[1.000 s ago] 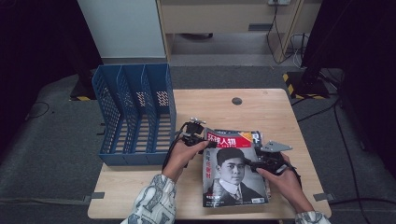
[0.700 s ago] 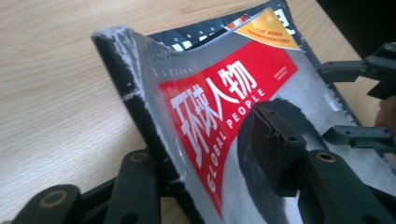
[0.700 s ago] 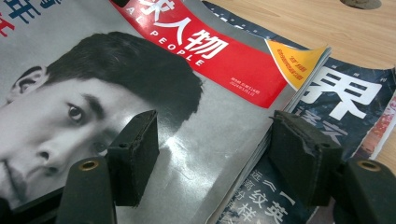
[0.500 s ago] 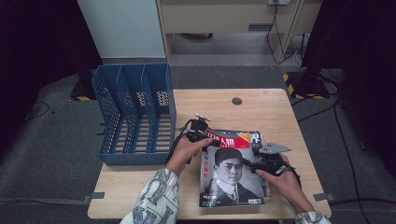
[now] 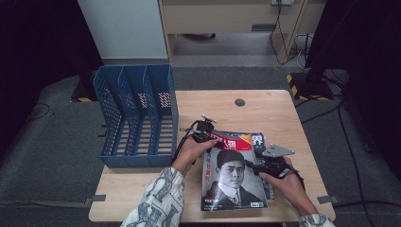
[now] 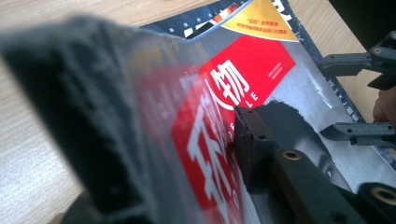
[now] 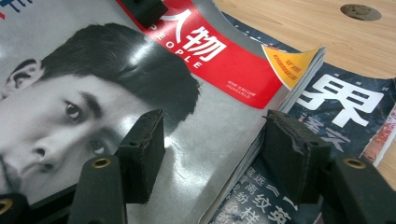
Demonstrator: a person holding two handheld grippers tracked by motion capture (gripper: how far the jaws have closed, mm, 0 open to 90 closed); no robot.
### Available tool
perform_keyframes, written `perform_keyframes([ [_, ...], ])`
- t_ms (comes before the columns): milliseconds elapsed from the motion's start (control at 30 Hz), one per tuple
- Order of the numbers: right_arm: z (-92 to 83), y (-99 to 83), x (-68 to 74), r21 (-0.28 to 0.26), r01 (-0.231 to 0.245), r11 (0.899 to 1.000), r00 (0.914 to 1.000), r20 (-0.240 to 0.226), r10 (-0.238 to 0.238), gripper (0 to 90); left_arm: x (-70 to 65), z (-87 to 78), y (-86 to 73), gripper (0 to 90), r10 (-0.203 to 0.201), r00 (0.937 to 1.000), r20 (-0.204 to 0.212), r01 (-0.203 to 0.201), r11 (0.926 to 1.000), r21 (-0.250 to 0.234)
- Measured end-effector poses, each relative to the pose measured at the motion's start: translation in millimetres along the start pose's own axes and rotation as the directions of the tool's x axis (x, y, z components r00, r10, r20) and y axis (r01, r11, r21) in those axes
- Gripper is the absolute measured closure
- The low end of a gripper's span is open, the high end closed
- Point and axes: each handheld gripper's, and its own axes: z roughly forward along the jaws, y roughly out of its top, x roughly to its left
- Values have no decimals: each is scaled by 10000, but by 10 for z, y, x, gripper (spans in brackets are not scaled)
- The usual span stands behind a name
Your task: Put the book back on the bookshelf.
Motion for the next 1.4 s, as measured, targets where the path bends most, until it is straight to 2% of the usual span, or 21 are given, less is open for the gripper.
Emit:
perform_keyframes([
  [133, -11, 6, -13, 79, -271, 9996, 9996, -124, 272, 360, -65, -60, 10, 815, -96, 9999, 132, 99, 9996, -282],
  [267, -124, 34, -58, -360, -558, 9978, 9984, -131, 553, 352, -141, -149, 22, 837, -80, 9994, 337, 98, 9985, -538],
  [300, -219, 44, -100, -672, -699, 9953, 9975, 14, 701, 352, -174, -186, 14, 840, -28, 9996, 285, 44, 9984, -559],
  [333, -219, 44, -100, -672, -699, 9953, 9975, 14, 701, 352, -174, -186, 14, 843, -28, 9996, 285, 44, 9984, -559],
  [433, -379, -15, -203, -709, -1075, 9917, 9919, 603, 1118, 357, -244, -287, -5, 853, -109, 9995, 310, 133, 9968, -786],
  [467, -379, -15, -203, -709, -1075, 9917, 9919, 603, 1118, 357, -244, -287, -5, 856, -109, 9995, 310, 133, 9968, -786],
  [533, -428, -58, -257, -635, -1306, 9894, 9856, 999, 1365, 361, -288, -343, -6, 857, -120, 9993, 356, 154, 9953, -961],
  [567, -458, -89, -304, -467, -1467, 9881, 9786, 1391, 1519, 364, -337, -395, -7, 859, -81, 9995, 294, 114, 9935, -1133],
  [633, -474, -116, -346, -339, -1610, 9864, 9715, 1708, 1644, 365, -382, -453, -6, 860, 46, 9998, 198, -21, 9922, -1247],
  [667, -474, -116, -346, -339, -1610, 9864, 9715, 1708, 1644, 365, -382, -453, -6, 861, 46, 9998, 198, -21, 9922, -1247],
  [700, -482, -149, -383, -255, -1858, 9823, 9622, 1977, 1871, 369, -424, -517, -7, 861, 93, 9998, 174, -67, 9899, -1419],
  [733, -482, -149, -383, -255, -1858, 9823, 9622, 1977, 1871, 369, -424, -517, -7, 861, 93, 9998, 174, -67, 9899, -1419],
  [767, -487, -186, -412, -54, -1987, 9800, 9548, 2243, 1948, 371, -442, -552, -5, 862, 165, 9998, 147, -142, 9894, -1444],
  [800, -487, -186, -412, -54, -1987, 9800, 9548, 2243, 1948, 371, -461, -586, -2, 862, 212, 9997, 128, -191, 9889, -1475],
  [833, -486, -218, -433, 209, -2048, 9786, 9487, 2504, 1932, 371, -494, -661, 7, 862, 315, 9995, 11, -309, 9872, -1562],
  [1067, -478, -281, -488, 438, -2309, 9720, 9352, 2856, 2093, 367, -581, -888, 73, 863, 555, 9982, -207, -585, 9781, -1997],
  [1100, -469, -304, -504, 536, -2466, 9676, 9294, 2961, 2204, 360, -594, -924, 89, 863, 586, 9980, -223, -619, 9765, -2066],
  [1233, -449, -352, -538, 660, -2720, 9600, 9222, 3029, 2404, 356, -644, -1090, 173, 863, 750, 9964, -383, -819, 9688, -2340],
  [1300, -443, -363, -537, 681, -2844, 9563, 9191, 3032, 2517, 356, -646, -1127, 189, 863, 768, 9963, -391, -839, 9676, -2381],
  [1367, -422, -386, -543, 820, -2849, 9551, 9185, 3085, 2475, 353, -646, -1201, 220, 863, 768, 9963, -383, -841, 9622, -2591],
  [1400, -399, -397, -539, 968, -2773, 9559, 9209, 3104, 2357, 348, -643, -1225, 229, 862, 756, 9965, -360, -825, 9601, -2674],
])
